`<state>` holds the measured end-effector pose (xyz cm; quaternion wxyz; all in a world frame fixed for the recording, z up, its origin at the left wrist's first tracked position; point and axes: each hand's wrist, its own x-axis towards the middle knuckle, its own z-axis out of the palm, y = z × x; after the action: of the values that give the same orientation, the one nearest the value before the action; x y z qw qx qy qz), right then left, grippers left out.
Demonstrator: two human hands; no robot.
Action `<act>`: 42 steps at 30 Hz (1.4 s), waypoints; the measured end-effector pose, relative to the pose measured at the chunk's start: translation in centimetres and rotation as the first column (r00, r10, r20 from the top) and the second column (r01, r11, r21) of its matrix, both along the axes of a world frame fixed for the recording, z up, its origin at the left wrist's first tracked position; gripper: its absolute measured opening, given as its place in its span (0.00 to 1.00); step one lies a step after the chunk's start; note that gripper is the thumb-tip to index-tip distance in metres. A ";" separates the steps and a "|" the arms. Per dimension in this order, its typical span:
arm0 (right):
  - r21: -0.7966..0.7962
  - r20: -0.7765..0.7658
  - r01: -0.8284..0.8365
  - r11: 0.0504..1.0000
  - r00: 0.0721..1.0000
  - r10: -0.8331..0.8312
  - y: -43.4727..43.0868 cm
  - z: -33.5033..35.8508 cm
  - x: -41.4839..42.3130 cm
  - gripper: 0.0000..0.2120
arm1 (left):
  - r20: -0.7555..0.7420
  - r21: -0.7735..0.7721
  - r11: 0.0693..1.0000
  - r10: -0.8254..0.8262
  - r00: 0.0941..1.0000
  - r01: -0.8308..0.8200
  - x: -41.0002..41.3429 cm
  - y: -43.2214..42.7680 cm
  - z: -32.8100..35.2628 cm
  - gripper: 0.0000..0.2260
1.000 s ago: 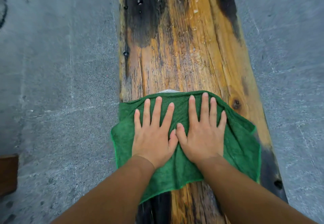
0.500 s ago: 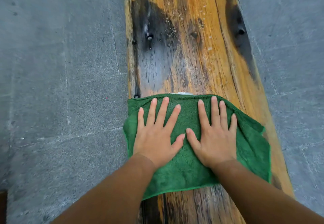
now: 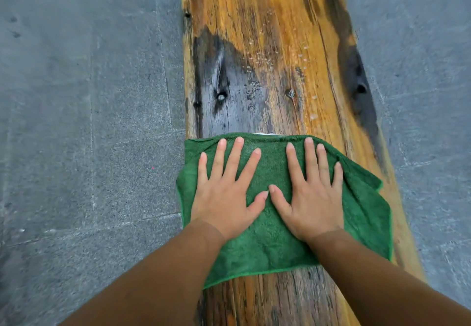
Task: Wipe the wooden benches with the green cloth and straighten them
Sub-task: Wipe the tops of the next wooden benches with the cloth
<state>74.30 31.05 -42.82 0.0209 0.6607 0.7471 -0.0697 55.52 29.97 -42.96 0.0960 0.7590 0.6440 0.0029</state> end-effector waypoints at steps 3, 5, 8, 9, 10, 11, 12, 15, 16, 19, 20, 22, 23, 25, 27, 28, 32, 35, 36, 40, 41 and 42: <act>0.001 0.008 -0.006 1.000 1.000 0.006 2.4 0.1 -0.4 0.39 | -0.004 -0.004 1.000 0.002 1.000 -0.002 -0.4 2.2 0.1 0.34; -0.004 0.010 -0.012 1.000 1.000 0.012 4.1 0.1 -0.6 0.39 | -0.004 -0.008 1.000 0.000 1.000 0.000 -0.7 3.8 0.1 0.34; -0.004 0.016 -0.029 1.000 0.999 0.029 6.2 0.1 -0.9 0.39 | -0.004 -0.009 1.000 0.001 1.000 -0.001 -1.1 5.7 0.2 0.34; -0.002 0.016 -0.031 1.000 0.999 0.031 6.9 0.1 -1.0 0.39 | -0.003 -0.006 1.000 -0.001 1.000 0.001 -1.2 6.3 0.2 0.34; 0.000 0.016 -0.031 1.000 0.999 0.031 7.7 0.2 -1.1 0.39 | -0.002 -0.003 1.000 -0.002 1.000 0.002 -1.4 7.2 0.2 0.34; 0.002 0.016 -0.034 0.999 0.999 0.034 8.4 0.2 -1.2 0.39 | -0.004 -0.006 1.000 -0.002 1.000 0.002 -1.5 8.1 0.3 0.34; 0.003 0.015 -0.037 0.999 0.999 0.037 9.2 0.2 -1.4 0.39 | -0.005 -0.008 1.000 -0.001 1.000 0.001 -1.7 8.9 0.2 0.34; 0.003 0.007 -0.039 0.999 0.999 0.039 11.6 0.3 -1.8 0.39 | -0.001 -0.010 1.000 0.005 1.000 -0.005 -2.1 11.4 0.2 0.34; 0.004 0.009 -0.043 0.999 0.999 0.043 12.2 0.3 -1.9 0.39 | -0.001 -0.007 1.000 0.006 1.000 -0.006 -2.3 12.0 0.2 0.34; 0.003 0.004 -0.050 0.999 0.999 0.050 14.7 0.3 -2.4 0.38 | 0.003 0.005 1.000 0.014 1.000 -0.014 -2.7 14.2 0.1 0.34; 0.002 0.002 -0.049 0.999 0.999 0.049 15.8 0.3 -2.6 0.38 | 0.003 0.007 1.000 0.016 1.000 -0.016 -2.8 15.2 0.0 0.34; 0.004 0.004 -0.050 0.999 0.999 0.050 17.8 0.3 -3.0 0.38 | 0.007 0.014 1.000 0.022 1.000 -0.022 -3.1 16.8 0.0 0.34; 0.005 0.003 -0.052 0.999 0.999 0.052 18.9 0.3 -3.2 0.38 | 0.007 0.017 1.000 0.027 1.000 -0.027 -3.3 17.9 -0.1 0.33; 0.019 -0.005 -0.054 0.998 0.999 0.054 20.7 0.2 -3.6 0.38 | 0.003 0.033 0.999 0.033 0.999 -0.033 -3.7 19.9 -0.1 0.33; 0.028 -0.011 -0.057 0.998 0.998 0.057 22.4 0.0 -3.9 0.38 | -0.003 0.040 0.999 0.033 0.999 -0.033 -4.1 22.1 -0.1 0.33; 0.032 -0.009 -0.058 0.998 0.998 0.058 23.2 -0.1 -4.1 0.38 | -0.010 0.042 0.999 0.033 0.999 -0.033 -4.3 23.0 -0.2 0.33; 0.022 -0.018 -0.069 0.997 0.997 0.069 27.5 0.0 -4.9 0.38 | -0.026 0.037 0.999 0.037 0.999 -0.036 -4.6 26.2 -0.1 0.33; 0.027 -0.029 -0.076 0.997 0.997 0.077 30.9 -0.1 -5.5 0.38 | -0.027 0.029 0.998 0.054 0.998 -0.054 -5.1 29.3 0.0 0.33; 0.032 -0.036 -0.073 0.997 0.997 0.074 31.8 -0.1 -5.6 0.38 | -0.030 0.032 0.998 0.059 0.998 -0.058 -5.3 30.3 0.0 0.33; 0.020 -0.041 -0.077 0.997 0.996 0.078 35.0 0.1 -6.3 0.38 | -0.042 0.027 0.997 0.068 0.997 -0.067 -5.8 33.5 0.2 0.33; 0.022 -0.041 -0.074 0.997 0.996 0.075 35.7 0.1 -6.5 0.38 | -0.041 0.029 0.997 0.071 0.997 -0.070 -5.9 34.1 0.2 0.33; 0.021 -0.041 -0.071 0.997 0.997 0.072 36.2 0.2 -6.6 0.38 | -0.040 0.029 0.997 0.073 0.996 -0.072 -6.0 34.7 0.2 0.33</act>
<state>67.67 67.22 -42.66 0.0012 0.6322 0.7711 -0.0755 49.50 64.65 -42.77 0.0720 0.7361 0.6730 -0.0004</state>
